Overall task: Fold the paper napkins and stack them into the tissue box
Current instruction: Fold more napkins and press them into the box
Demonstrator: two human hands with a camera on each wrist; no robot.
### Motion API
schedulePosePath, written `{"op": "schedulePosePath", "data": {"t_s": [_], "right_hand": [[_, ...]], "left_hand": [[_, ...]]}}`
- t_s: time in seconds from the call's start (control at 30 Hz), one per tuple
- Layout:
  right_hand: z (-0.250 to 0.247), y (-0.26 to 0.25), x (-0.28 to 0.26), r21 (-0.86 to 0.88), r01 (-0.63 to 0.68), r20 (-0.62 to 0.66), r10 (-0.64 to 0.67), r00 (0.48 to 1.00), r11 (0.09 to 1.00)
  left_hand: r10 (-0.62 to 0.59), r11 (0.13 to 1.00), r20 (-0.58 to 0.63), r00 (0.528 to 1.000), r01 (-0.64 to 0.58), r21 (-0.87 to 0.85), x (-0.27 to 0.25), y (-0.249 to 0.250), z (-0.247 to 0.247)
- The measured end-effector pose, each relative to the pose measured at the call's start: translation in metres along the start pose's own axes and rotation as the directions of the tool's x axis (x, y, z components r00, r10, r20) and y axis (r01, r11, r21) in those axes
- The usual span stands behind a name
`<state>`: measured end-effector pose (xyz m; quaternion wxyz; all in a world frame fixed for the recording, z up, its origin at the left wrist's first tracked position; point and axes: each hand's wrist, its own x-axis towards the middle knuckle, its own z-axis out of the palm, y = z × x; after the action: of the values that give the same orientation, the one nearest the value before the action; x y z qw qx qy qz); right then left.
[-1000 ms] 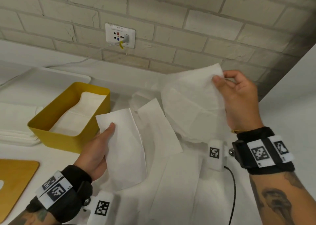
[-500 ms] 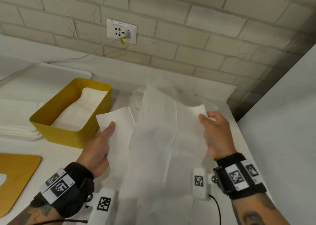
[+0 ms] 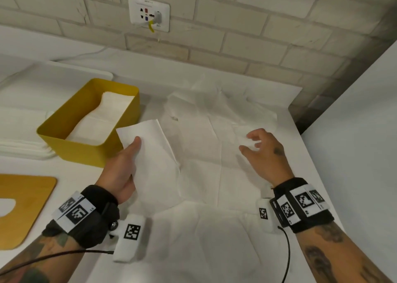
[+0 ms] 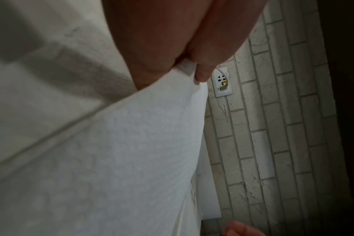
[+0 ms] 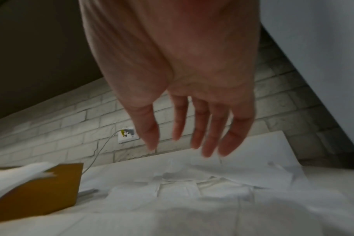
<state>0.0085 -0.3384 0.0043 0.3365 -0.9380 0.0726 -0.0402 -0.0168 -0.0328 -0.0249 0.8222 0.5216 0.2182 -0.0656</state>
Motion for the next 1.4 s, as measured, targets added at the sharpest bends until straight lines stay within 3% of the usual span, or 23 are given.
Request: {"op": "schedulePosePath", "data": {"t_s": [0.13, 0.4, 0.63, 0.77, 0.97, 1.17, 1.3, 1.4], "right_hand": [[0.011, -0.015, 0.022, -0.036, 0.123, 0.214, -0.113, 0.97, 0.992], [0.034, -0.017, 0.079, -0.295, 0.079, 0.45, 0.066, 0.891, 0.952], [0.04, -0.014, 0.083, -0.135, 0.091, 0.421, -0.026, 0.907, 0.987], [0.025, -0.017, 0.084, 0.096, 0.058, 0.311, -0.085, 0.947, 0.994], [-0.025, -0.03, 0.088, 0.304, 0.064, 0.171, -0.12, 0.978, 0.951], [-0.063, -0.028, 0.09, 0.271, 0.102, 0.002, -0.106, 0.994, 0.957], [-0.079, -0.033, 0.068, 0.425, 0.152, 0.017, -0.176, 0.984, 0.892], [-0.092, -0.043, 0.048, 0.513, 0.16, 0.149, -0.271, 0.951, 0.843]], "left_hand": [[-0.01, 1.0, 0.012, 1.0, 0.01, -0.003, 0.001, -0.002, -0.001], [0.017, 0.999, 0.065, 0.998, -0.015, -0.03, -0.004, -0.002, 0.003], [0.006, 0.999, 0.061, 0.998, -0.004, -0.042, -0.004, 0.001, -0.002], [0.006, 0.999, 0.042, 0.999, -0.004, -0.046, -0.001, 0.003, -0.004], [0.065, 0.996, 0.019, 0.998, -0.064, -0.059, 0.001, 0.012, -0.004], [0.128, 0.991, 0.032, 0.991, -0.126, -0.04, 0.002, 0.02, 0.0], [0.128, 0.991, 0.05, 0.991, -0.126, -0.036, 0.001, 0.024, 0.003], [0.13, 0.991, 0.064, 0.989, -0.128, -0.027, -0.001, 0.031, 0.007]]}}
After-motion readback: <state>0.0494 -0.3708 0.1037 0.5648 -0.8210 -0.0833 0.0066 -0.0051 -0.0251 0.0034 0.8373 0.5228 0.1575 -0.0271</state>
